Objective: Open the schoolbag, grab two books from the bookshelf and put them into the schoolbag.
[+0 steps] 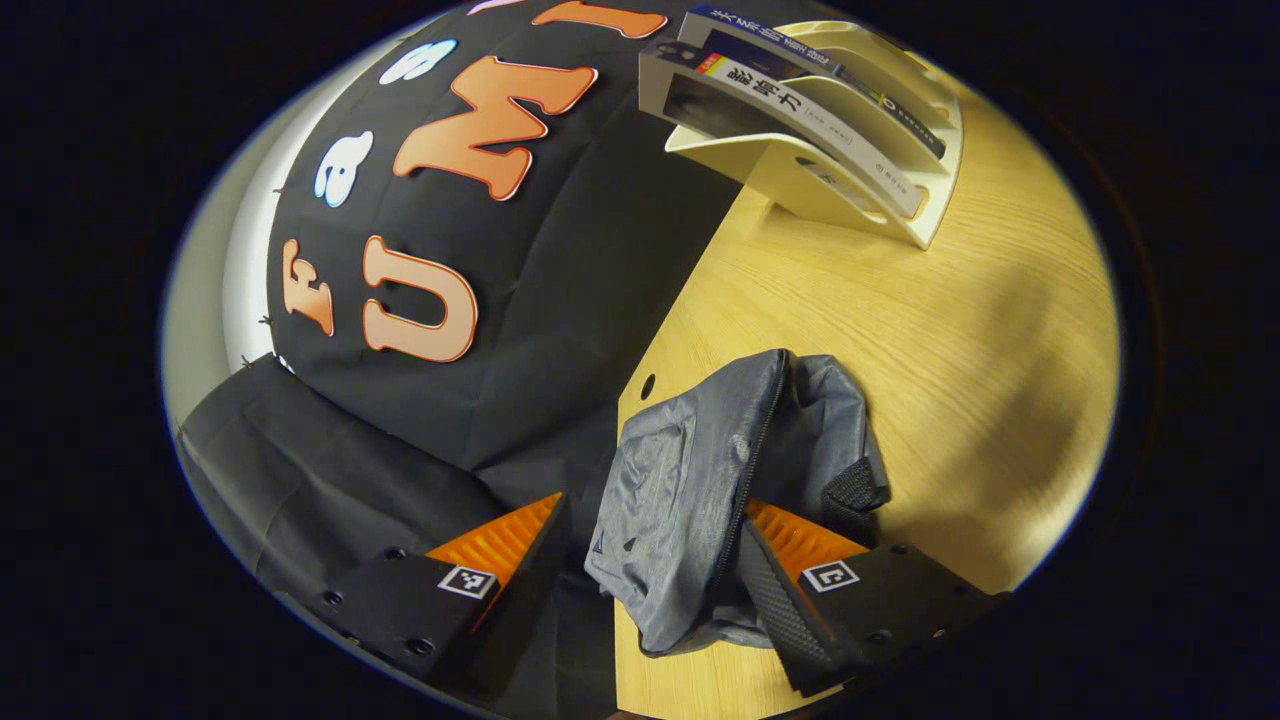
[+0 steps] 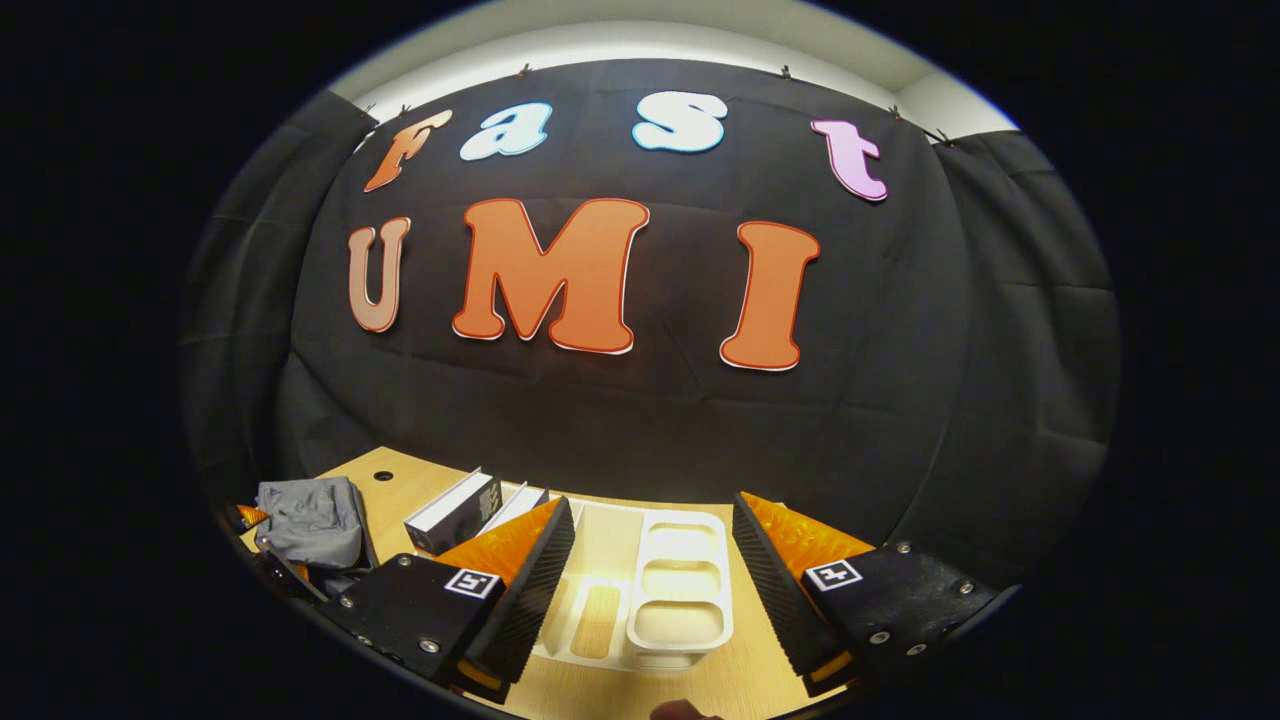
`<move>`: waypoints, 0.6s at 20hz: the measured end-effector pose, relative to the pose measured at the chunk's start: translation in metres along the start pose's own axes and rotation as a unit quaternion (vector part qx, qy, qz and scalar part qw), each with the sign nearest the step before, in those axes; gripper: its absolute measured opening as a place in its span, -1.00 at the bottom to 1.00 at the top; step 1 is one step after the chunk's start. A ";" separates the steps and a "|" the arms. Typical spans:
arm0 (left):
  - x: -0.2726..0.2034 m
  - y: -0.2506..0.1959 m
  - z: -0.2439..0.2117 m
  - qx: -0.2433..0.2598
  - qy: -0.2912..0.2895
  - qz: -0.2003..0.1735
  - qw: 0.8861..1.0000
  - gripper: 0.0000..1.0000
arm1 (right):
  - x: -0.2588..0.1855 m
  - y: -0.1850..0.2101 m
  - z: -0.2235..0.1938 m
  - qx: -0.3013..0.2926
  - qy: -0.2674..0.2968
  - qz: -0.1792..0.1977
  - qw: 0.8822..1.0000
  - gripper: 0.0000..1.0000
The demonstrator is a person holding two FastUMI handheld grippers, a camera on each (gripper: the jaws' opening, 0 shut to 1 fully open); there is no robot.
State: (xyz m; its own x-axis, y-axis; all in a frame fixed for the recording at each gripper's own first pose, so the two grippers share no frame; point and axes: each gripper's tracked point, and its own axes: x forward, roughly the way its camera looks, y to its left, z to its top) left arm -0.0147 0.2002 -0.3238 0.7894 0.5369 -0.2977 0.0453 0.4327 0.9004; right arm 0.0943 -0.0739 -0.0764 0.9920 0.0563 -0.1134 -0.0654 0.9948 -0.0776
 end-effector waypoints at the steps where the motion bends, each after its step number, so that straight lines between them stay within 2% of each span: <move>1: 0.004 0.001 0.002 0.003 0.001 0.002 1.000 0.91 | -0.002 -0.001 0.001 0.000 -0.001 0.002 1.000 0.90; 5: 0.022 -0.004 -0.002 0.006 0.020 -0.018 1.000 0.76 | -0.010 -0.009 0.005 -0.006 -0.006 0.000 1.000 0.90; 7: 0.029 -0.006 -0.001 0.004 0.024 -0.035 0.999 0.56 | -0.013 -0.010 0.005 -0.006 -0.005 0.000 1.000 0.89; 8: 0.032 -0.003 0.001 0.003 0.018 -0.039 0.999 0.33 | -0.013 -0.010 0.005 -0.007 -0.005 -0.001 1.000 0.89; 9: 0.033 -0.003 0.002 -0.001 0.016 -0.049 0.999 0.29 | -0.013 -0.010 0.005 -0.009 -0.004 -0.002 1.000 0.90; 10: 0.033 -0.002 0.001 -0.004 0.013 -0.056 0.998 -0.22 | -0.012 -0.009 0.005 -0.010 -0.003 -0.004 1.000 0.90; 11: 0.032 -0.001 0.001 -0.008 0.012 -0.067 0.998 -0.37 | -0.012 -0.007 0.004 -0.011 0.000 -0.005 1.000 0.90; 12: 0.032 -0.001 0.002 -0.013 0.009 -0.076 0.997 -0.62 | -0.013 -0.005 0.002 -0.012 0.002 -0.005 1.000 0.90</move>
State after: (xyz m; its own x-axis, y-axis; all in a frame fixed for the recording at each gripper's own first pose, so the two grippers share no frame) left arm 0.0117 0.2157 -0.3341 0.7638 0.4757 -0.4363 0.1475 0.5294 0.8354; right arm 0.0824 -0.0791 -0.0722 0.9921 0.0450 -0.1172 -0.0570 0.9932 -0.1017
